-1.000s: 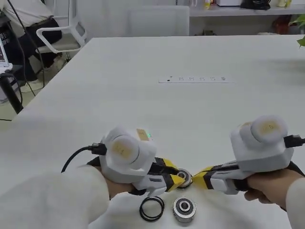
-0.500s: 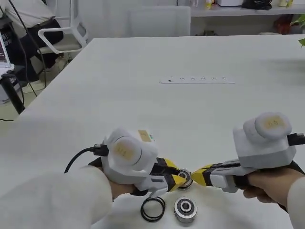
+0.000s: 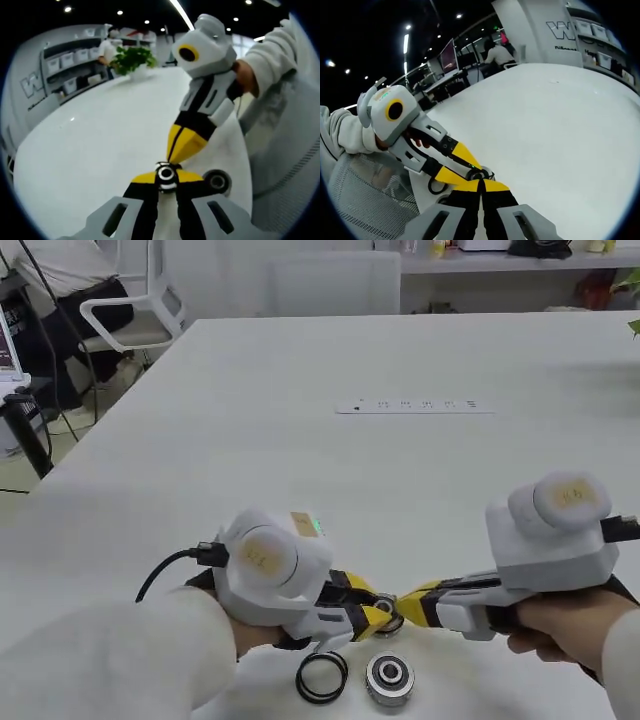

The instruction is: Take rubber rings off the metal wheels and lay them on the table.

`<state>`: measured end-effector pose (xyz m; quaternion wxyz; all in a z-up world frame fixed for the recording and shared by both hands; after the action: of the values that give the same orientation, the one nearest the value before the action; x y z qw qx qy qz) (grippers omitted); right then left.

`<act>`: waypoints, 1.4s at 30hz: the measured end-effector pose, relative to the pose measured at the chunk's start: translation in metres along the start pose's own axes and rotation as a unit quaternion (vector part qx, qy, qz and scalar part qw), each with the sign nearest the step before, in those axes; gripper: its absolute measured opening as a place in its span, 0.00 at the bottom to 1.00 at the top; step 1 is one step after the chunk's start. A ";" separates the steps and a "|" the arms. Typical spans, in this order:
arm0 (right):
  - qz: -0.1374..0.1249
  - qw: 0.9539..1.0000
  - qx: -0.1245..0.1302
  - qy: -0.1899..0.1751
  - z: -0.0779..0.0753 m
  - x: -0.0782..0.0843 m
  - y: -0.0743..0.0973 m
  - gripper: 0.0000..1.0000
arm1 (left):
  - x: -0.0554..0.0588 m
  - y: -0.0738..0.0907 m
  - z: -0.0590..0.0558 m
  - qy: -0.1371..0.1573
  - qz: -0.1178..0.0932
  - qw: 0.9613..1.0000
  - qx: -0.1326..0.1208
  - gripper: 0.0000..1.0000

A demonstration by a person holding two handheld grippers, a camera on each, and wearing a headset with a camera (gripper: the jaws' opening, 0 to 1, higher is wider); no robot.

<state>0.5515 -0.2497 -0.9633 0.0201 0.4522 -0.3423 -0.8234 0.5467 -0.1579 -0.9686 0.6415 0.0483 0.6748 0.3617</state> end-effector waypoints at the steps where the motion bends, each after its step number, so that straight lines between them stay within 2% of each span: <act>1: -0.002 1.000 -0.003 0.000 0.001 -0.001 0.000 0.00 | 0.000 0.000 0.000 0.000 0.000 1.000 0.000 0.13; 9: -0.001 1.000 -0.005 0.022 0.007 -0.002 -0.001 0.00 | 0.000 0.000 0.000 0.003 -0.001 1.000 0.001 0.13; 11: -0.009 1.000 -0.012 0.022 0.010 -0.005 -0.001 0.00 | 0.000 0.000 0.000 0.003 -0.002 1.000 0.001 0.13; 12: -0.041 0.999 -0.032 0.015 0.016 -0.013 -0.002 0.00 | 0.000 0.000 0.000 0.003 -0.002 1.000 0.001 0.13; 13: -0.034 0.999 -0.025 0.013 0.015 -0.014 0.000 0.00 | 0.000 0.000 0.000 0.004 -0.002 1.000 0.001 0.13; 15: -0.021 0.999 -0.006 0.036 0.011 -0.012 0.001 0.00 | 0.000 0.000 0.000 0.006 -0.002 1.000 0.001 0.13; 18: -0.028 1.000 -0.011 -0.002 0.010 -0.012 0.001 0.00 | 0.000 0.000 -0.001 0.009 -0.002 1.000 0.001 0.14; 23: -0.020 1.000 -0.003 -0.001 0.006 -0.009 0.000 0.00 | -0.003 0.001 0.000 0.020 0.012 1.000 0.004 0.14; 28: -0.016 1.000 0.003 0.004 0.005 -0.009 0.002 0.00 | -0.009 0.008 -0.004 0.020 0.002 0.999 0.024 0.23; 30: -0.017 1.000 0.005 0.002 0.004 -0.009 0.002 0.00 | -0.013 0.011 -0.007 0.000 0.005 1.000 0.031 0.26; 35: -0.020 1.000 0.006 -0.003 0.003 -0.010 0.004 0.00 | -0.024 0.018 -0.011 0.002 -0.007 0.999 0.042 0.31; 37: -0.022 1.000 0.008 -0.006 0.002 -0.011 0.005 0.00 | -0.027 0.021 -0.012 -0.016 -0.006 0.999 0.046 0.34; 39: -0.026 1.000 0.010 -0.011 0.001 -0.013 0.006 0.00 | -0.030 0.024 -0.011 -0.020 -0.005 0.999 0.043 0.39; 40: -0.029 0.999 0.012 -0.013 0.000 -0.013 0.007 0.00 | -0.033 0.026 -0.010 -0.018 -0.008 0.999 0.041 0.42; 42: -0.034 0.999 0.012 -0.019 0.000 -0.016 0.009 0.00 | -0.045 0.033 -0.008 0.000 -0.029 0.999 0.042 0.48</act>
<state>0.5579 -0.2508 -0.9467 -0.0195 0.4480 -0.3366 -0.8280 0.5342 -0.1612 -0.9141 0.6493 0.0555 0.6903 0.3144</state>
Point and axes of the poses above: the centre of the closed fingertips' face, and the gripper's own axes: y roughly backward along the fingers, z roughly to its left, x roughly out of its underside, the point moved 6 cm from there along y, roughly backward along the fingers, and after that the axes turned 2 degrees about -y, right-handed, at the moved point
